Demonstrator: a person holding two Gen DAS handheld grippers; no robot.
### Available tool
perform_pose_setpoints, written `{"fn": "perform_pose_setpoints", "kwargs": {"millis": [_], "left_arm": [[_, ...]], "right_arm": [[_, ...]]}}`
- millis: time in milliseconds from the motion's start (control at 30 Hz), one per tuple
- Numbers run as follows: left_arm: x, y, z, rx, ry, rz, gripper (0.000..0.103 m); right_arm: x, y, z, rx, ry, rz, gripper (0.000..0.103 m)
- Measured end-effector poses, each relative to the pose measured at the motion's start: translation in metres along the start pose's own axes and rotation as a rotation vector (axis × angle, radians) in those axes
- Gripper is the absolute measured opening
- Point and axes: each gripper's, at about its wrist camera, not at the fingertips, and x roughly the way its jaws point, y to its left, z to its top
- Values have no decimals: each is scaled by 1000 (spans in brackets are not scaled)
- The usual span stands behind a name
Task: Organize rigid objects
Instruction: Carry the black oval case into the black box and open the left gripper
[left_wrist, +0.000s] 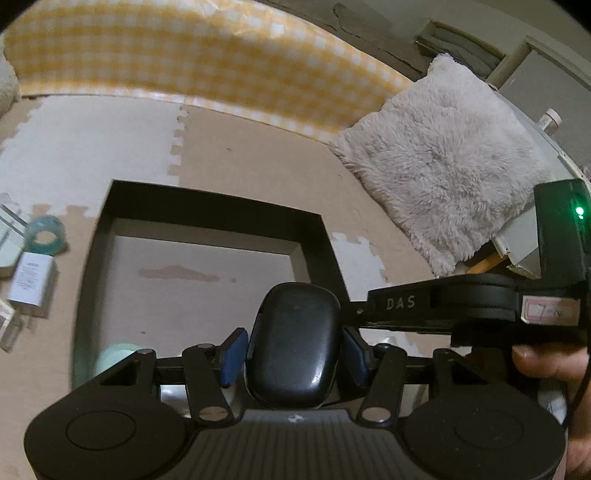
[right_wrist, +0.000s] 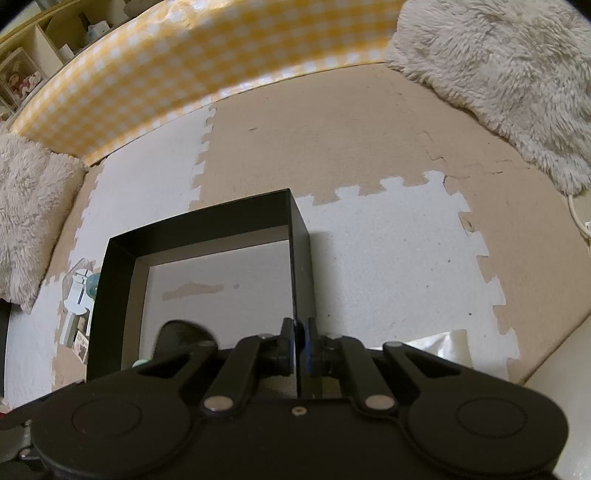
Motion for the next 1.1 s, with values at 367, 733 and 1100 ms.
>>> {"fn": "perform_pose_setpoints", "kwargs": {"millis": [367,733,1100], "left_arm": [[18,-9,0,9,44,14,62],[8,-20,-3,106,51,50,89],[-5,-28,-6,194,41,84,102]], "right_arm": [[0,-1,0,3,0,5,6],[1,-1,0,5,0,4,6],[1,-1,0,4,-1,5,6]]}}
